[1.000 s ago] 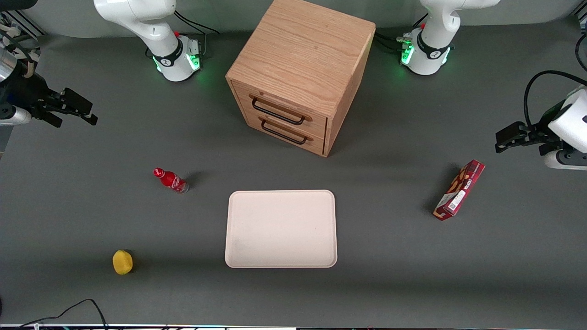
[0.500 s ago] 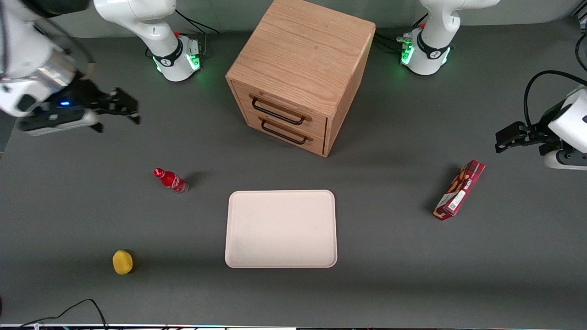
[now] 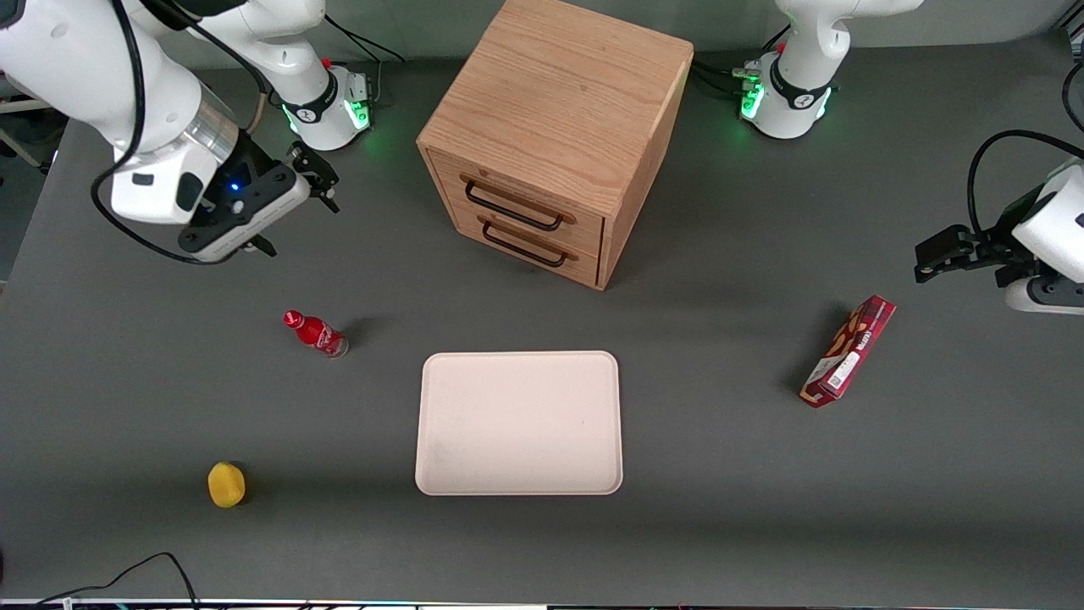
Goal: Open upper drawer
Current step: 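Move the right gripper toward the upper drawer's black handle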
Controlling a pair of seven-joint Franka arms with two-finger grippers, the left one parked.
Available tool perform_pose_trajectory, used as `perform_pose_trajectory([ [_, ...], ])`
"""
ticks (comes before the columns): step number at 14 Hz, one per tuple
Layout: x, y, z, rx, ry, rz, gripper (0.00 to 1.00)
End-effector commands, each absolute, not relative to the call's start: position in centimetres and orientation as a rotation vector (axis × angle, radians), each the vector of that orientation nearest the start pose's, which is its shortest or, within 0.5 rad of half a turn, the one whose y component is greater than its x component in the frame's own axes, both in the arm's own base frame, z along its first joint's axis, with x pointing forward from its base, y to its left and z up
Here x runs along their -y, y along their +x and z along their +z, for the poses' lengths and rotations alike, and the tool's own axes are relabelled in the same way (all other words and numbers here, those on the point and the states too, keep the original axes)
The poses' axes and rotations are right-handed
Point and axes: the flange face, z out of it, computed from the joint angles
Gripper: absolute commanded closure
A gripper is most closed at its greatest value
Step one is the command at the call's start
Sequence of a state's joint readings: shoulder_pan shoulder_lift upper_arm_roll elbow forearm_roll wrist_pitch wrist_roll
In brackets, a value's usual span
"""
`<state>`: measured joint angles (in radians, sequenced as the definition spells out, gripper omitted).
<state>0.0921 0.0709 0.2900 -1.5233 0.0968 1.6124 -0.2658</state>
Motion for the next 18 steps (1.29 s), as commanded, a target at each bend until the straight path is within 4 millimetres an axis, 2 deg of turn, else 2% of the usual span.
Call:
perform_pose_trajectory([
  [1,-25.0,55.6,59.5,1.035,-2.776,-0.042,0.0],
  [2,-26.5,55.4,58.9,1.065,-2.749,-0.038,0.0],
  [4,-29.8,55.1,56.3,1.132,-2.699,0.019,0.0],
  [7,-35.5,52.8,54.2,1.258,-2.639,0.055,0.0],
  [8,-36.7,52.5,53.1,1.283,-2.625,0.077,0.0],
  [11,-39.0,51.9,51.4,1.336,-2.597,0.082,0.0],
  [12,-39.3,51.9,51.0,1.346,-2.592,0.077,0.0],
  [15,-39.8,52.8,48.0,1.357,-2.586,0.125,0.0],
  [18,-40.7,52.5,47.3,1.417,-2.561,0.113,0.0],
])
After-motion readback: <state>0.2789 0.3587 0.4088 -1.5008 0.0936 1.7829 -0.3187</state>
